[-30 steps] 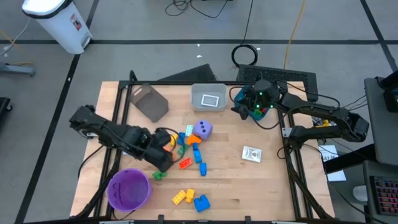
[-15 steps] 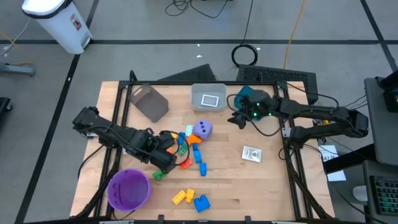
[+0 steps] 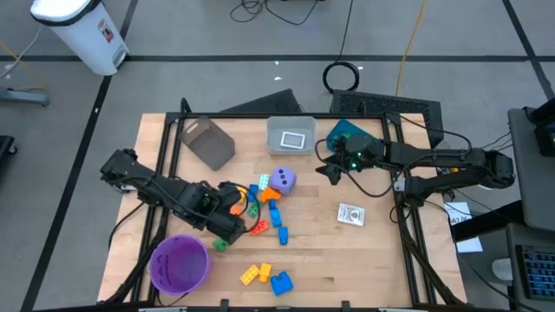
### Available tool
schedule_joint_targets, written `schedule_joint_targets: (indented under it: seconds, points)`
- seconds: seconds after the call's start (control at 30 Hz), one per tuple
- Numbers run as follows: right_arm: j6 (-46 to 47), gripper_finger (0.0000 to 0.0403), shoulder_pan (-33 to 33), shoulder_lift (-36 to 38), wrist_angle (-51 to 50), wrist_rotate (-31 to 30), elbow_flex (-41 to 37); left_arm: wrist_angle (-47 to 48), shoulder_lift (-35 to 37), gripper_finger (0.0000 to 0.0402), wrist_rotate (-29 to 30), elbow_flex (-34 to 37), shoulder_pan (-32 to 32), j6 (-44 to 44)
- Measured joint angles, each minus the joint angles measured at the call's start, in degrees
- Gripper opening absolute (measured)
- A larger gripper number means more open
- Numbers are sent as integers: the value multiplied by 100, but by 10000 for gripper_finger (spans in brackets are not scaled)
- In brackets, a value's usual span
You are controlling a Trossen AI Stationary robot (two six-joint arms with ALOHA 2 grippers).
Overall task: Pick & Place Toys
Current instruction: Put the orange dice into the black bin
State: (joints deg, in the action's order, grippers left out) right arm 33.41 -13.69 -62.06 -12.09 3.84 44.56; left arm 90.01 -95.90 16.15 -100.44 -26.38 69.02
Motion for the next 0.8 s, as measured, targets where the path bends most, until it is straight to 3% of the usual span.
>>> schedule_joint_targets:
  seconds: [0.13, 0.2, 0.43, 0.67, 0.8]
  points:
    - [-157, 267, -2, 0, -31, 493, 0, 0, -53, 374, 34, 1, 110, 254]
    - [-205, 267, -2, 0, -33, 751, 0, -53, -57, 393, -50, 91, 188, 275]
    - [-413, 267, -2, 0, -52, 991, 0, -456, -52, 389, -741, 1086, 463, 353]
    - [-645, 267, -2, 0, -162, 996, 0, -1719, -56, 395, -1035, 2023, 504, 188]
    - [-732, 267, -2, 0, -261, 995, 0, -1846, -57, 398, -1020, 2288, 491, 204]
